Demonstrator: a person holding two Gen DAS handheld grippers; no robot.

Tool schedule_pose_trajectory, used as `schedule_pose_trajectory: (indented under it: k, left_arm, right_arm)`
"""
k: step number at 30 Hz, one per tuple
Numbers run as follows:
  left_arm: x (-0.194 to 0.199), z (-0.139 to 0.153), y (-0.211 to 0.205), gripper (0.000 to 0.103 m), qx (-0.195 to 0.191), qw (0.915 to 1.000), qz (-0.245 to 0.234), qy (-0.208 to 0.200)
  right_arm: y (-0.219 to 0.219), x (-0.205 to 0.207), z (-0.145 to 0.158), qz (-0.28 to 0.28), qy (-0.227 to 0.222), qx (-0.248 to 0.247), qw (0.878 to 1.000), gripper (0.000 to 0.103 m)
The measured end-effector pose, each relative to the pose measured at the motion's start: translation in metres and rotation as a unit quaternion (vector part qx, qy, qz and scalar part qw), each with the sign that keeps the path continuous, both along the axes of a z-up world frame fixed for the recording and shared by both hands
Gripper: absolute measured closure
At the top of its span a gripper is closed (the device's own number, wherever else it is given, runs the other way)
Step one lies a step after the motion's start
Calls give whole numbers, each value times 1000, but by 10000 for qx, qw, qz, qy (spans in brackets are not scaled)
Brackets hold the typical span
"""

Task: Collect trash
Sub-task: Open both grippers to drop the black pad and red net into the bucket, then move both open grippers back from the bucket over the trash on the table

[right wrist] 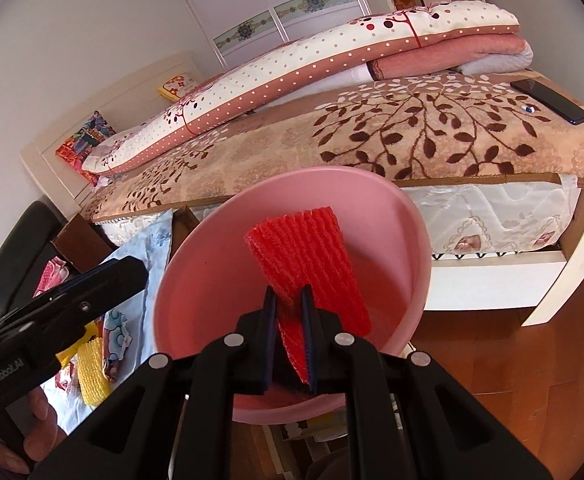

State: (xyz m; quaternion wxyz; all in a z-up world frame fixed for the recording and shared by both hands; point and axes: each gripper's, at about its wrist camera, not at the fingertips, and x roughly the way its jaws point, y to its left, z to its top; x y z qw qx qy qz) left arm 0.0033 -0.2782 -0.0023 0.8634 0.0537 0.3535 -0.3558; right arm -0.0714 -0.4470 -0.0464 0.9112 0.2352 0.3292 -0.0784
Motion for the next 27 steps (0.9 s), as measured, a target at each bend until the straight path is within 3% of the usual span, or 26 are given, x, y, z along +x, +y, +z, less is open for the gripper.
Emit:
schedule_pose_trajectory:
  k: [7, 18, 27]
  left_arm:
    - [-1, 6, 11, 52, -120, 9999, 105, 26]
    - [-10, 16, 43, 52, -118, 9986, 499, -104]
    - [-24, 25, 90, 52, 70, 9942, 922, -542]
  right_arm:
    - [6, -3, 8, -37, -43, -238, 9997, 67]
    - [32, -14, 26, 149, -205, -388, 9989, 58]
    - [71, -19, 39, 416, -318, -468, 9975, 55]
